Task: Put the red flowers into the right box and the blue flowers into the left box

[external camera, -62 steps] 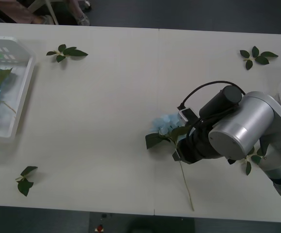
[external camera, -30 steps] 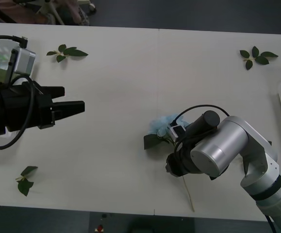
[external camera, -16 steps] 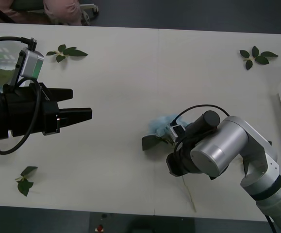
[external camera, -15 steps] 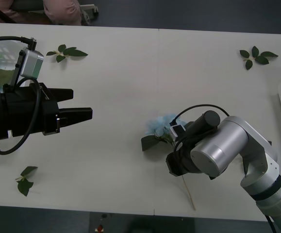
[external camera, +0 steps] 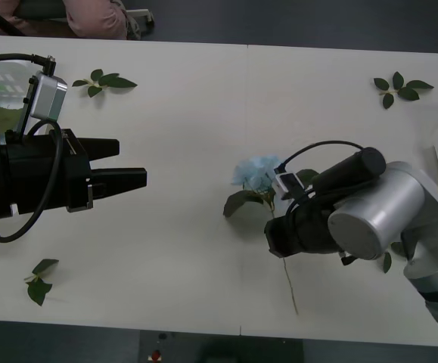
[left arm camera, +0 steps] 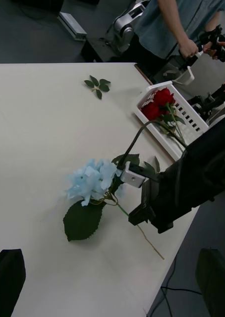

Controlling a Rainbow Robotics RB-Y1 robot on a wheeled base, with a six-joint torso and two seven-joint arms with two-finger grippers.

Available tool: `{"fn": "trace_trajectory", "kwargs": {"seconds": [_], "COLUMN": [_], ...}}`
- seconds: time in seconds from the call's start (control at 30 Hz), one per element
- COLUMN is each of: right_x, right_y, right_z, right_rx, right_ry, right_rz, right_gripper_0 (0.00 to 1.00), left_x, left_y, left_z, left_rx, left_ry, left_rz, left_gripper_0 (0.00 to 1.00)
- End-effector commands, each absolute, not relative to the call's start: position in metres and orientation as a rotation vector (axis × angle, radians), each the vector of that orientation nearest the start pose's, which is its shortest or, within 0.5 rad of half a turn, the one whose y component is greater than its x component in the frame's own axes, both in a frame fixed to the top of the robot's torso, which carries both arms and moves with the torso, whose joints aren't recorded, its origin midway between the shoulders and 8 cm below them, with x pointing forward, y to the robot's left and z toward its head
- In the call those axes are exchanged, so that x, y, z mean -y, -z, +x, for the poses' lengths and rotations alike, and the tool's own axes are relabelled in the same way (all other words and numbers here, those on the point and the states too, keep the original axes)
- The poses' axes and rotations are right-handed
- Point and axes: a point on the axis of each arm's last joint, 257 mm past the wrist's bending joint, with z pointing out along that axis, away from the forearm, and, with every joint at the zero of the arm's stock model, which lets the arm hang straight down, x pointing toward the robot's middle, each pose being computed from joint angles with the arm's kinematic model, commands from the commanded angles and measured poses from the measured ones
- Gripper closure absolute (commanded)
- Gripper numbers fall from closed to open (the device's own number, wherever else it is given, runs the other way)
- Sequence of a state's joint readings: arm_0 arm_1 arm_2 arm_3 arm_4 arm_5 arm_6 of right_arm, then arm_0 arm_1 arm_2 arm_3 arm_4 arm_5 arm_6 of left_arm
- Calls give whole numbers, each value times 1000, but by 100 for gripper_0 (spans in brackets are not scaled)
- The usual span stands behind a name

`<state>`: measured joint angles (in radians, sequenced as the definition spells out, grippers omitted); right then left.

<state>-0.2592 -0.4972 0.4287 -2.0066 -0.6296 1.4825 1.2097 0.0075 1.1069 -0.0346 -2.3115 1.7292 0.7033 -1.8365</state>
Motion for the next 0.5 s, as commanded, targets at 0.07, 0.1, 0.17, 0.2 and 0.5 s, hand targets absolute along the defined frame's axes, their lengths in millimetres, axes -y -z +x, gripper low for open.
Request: {"fn": "trace_trajectory", "kwargs": {"seconds": [0.07, 0.1, 0.17, 0.2, 0.5], "right_x": [103, 103, 100, 98, 82], "right_y": [254, 245, 225, 216, 118], "right_z": [398, 401, 404, 404, 408], "right_rx": [-2575, -2560, -2524, -2510, -2238], "right_ry": [-496, -532, -613, -657, -1082], "right_rz": [-421, -409, -384, -378, -557], "right_gripper_0": [100, 100, 100, 100, 100], "left_x": [-110, -110, -110, -110, -110], "left_y": [51, 51, 50, 50, 48], "left_z": [362, 361, 361, 361, 361], "left_rx": [-1784, -1785, -1789, -1789, -1789], "left_ry": [859, 864, 884, 892, 912], "left_rz": [812, 809, 798, 793, 782], "left_gripper_0": [0, 0, 0, 0, 0]}}
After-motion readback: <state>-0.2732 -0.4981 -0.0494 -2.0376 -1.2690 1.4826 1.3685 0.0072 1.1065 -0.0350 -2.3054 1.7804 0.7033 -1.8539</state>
